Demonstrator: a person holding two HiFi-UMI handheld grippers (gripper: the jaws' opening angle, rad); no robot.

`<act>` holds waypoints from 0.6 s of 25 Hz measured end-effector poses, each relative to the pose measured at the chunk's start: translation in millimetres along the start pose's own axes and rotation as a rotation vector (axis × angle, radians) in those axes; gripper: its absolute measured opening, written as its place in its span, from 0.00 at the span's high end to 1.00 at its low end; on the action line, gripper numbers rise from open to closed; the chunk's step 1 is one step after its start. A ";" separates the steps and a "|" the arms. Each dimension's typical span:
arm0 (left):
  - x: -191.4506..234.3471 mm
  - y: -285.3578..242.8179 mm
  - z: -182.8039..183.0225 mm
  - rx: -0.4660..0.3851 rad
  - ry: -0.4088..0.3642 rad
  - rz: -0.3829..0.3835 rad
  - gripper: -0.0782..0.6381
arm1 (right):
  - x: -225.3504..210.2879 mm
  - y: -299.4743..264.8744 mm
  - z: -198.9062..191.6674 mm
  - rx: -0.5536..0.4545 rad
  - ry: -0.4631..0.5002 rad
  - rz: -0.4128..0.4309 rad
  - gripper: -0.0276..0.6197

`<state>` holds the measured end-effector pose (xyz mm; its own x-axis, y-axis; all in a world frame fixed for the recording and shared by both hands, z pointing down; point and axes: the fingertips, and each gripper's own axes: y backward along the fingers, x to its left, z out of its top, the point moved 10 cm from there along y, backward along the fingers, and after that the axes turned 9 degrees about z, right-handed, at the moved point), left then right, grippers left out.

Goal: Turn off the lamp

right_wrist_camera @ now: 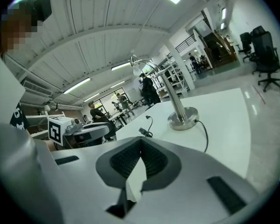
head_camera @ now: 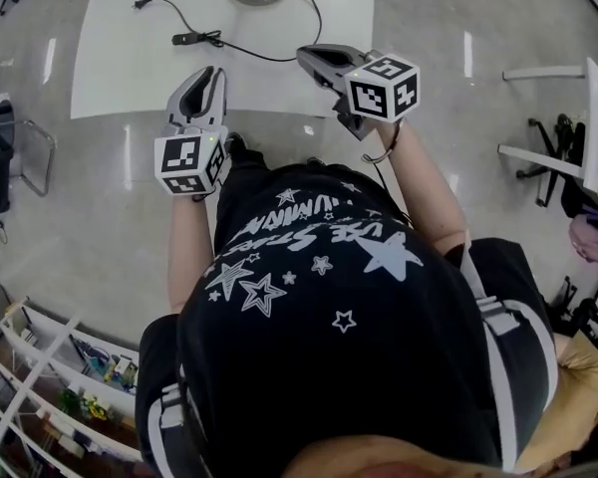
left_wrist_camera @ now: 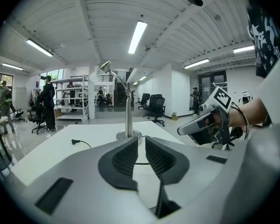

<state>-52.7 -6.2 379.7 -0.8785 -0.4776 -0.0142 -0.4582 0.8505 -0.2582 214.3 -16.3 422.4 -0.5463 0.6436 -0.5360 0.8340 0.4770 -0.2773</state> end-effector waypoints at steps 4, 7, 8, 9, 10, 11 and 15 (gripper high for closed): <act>-22.4 15.9 -0.7 -0.013 0.017 0.040 0.85 | 8.8 19.1 -1.2 -0.015 0.038 0.029 0.95; -34.9 26.3 -2.9 -0.017 0.034 0.067 0.87 | 17.3 31.0 0.0 -0.028 0.067 0.042 0.95; -39.3 29.2 -3.6 -0.017 0.039 0.071 0.88 | 18.9 34.8 -1.8 -0.026 0.071 0.045 0.95; -43.6 32.0 -4.0 -0.017 0.042 0.072 0.88 | 20.1 38.3 -4.2 -0.023 0.074 0.048 0.95; -47.6 34.6 -3.7 -0.019 0.044 0.074 0.88 | 21.5 41.4 -6.0 -0.020 0.077 0.052 0.95; -51.2 37.1 -2.9 -0.022 0.046 0.078 0.88 | 23.2 43.9 -7.1 -0.016 0.082 0.057 0.95; -59.8 47.0 -0.4 -0.040 0.061 0.099 0.88 | 30.3 46.7 -9.9 0.012 0.111 0.071 0.95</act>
<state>-21.8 62.4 368.9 -0.9258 -0.3773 0.0211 -0.3725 0.9016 -0.2198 235.9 31.3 401.1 -0.4908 0.7381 -0.4630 0.8712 0.4216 -0.2515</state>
